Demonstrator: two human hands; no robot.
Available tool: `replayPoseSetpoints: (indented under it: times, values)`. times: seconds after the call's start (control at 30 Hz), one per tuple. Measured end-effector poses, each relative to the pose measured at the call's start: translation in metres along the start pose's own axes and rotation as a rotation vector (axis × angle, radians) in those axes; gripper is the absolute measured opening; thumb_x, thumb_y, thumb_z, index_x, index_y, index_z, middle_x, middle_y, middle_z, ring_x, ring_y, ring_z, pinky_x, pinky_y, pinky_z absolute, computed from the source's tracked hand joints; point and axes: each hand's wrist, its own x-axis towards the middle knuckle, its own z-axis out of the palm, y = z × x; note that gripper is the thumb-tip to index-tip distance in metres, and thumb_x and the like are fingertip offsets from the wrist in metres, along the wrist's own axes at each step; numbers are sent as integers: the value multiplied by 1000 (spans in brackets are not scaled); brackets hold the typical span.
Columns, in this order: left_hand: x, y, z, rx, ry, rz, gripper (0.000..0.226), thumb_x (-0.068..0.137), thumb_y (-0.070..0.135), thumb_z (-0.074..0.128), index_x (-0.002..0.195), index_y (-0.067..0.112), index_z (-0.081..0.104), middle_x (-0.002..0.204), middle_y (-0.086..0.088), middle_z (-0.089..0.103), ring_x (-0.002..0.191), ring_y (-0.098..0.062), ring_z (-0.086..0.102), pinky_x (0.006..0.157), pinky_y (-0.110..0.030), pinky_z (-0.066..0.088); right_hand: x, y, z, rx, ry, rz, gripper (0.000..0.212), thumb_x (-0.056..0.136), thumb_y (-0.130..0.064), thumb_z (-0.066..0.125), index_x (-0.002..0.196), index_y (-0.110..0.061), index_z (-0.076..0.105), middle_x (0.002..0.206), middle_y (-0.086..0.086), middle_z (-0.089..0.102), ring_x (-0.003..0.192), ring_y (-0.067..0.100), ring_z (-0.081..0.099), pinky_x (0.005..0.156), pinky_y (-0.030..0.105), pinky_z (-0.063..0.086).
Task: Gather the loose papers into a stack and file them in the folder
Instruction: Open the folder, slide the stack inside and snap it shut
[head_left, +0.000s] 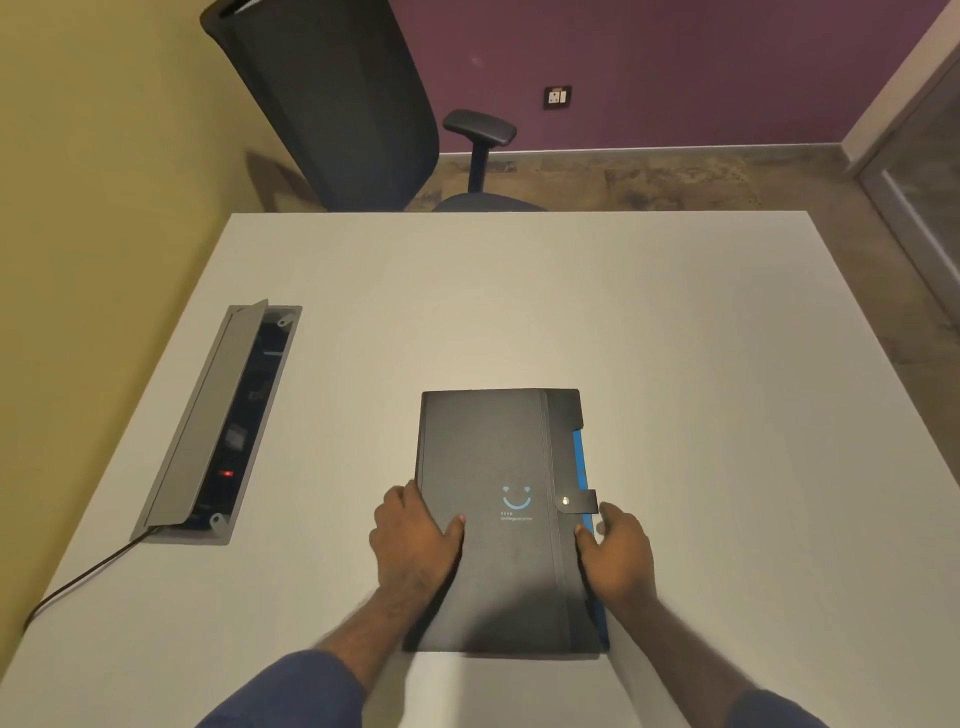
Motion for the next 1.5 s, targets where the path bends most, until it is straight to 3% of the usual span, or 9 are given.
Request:
replayPoseSetpoints:
  times: [0.13,0.23,0.4,0.53,0.7,1.0,1.13,1.33,1.5]
  values:
    - [3,4,-13,-83,-130,-149,59,83,45,67,124,6,51,126,-14,52,116,-33,53,91,-43,48,5,-10,-1,57,-54,95,35,88,-21,64,118,-4,60,81,4,65,80,24,63,77,32,47]
    - [11,6,-21,-165,-169,-271,48,82,34,69,115,2,59,118,-16,61,109,-35,60,82,-37,49,6,-15,-2,82,-55,119,22,84,-21,70,102,-10,63,73,-1,63,67,16,60,70,32,48]
    - [12,-12,-31,-360,-165,-253,15,78,3,66,93,0,66,97,-16,72,85,-30,67,73,-35,55,5,-23,-6,120,7,69,5,84,-9,67,88,-12,65,78,4,66,72,21,60,62,29,42]
    - [12,-35,-42,-459,-98,-238,24,82,3,70,106,3,67,103,-13,73,84,-24,65,75,-29,54,-3,-39,2,129,-7,-19,6,84,-4,63,81,-8,65,77,6,68,70,19,58,56,23,39]
    - [24,-71,-64,-532,-10,-241,37,87,7,72,123,6,63,120,-11,70,107,-32,68,95,-39,55,-8,-76,27,164,-34,-75,10,84,-5,63,79,-14,62,73,-2,64,69,12,58,56,25,39]
    - [63,-147,-101,-493,57,-232,27,82,-1,73,109,1,68,93,-2,66,97,-32,70,78,-27,52,-21,-137,92,173,-104,-112,11,83,-4,65,84,-13,59,64,-2,58,60,13,54,54,25,39]
    - [81,-176,-104,-428,22,-276,47,85,-3,69,131,0,59,122,-17,68,112,-35,65,99,-43,55,-28,-154,123,143,-140,-109,12,84,-2,60,86,-13,57,67,-2,58,60,10,53,52,22,37]
    - [93,-191,-96,-286,-20,-256,41,83,0,70,123,-1,65,120,-19,67,107,-35,66,94,-41,57,-30,-162,148,55,-177,-54,7,84,-3,53,90,-6,55,81,3,60,76,25,56,66,31,41]
    - [100,-190,-92,-221,-25,-292,42,81,6,73,121,1,64,119,-18,64,106,-33,64,89,-35,56,-32,-163,152,3,-185,-65,9,84,-5,56,88,-9,49,74,-2,54,69,20,51,61,30,37]
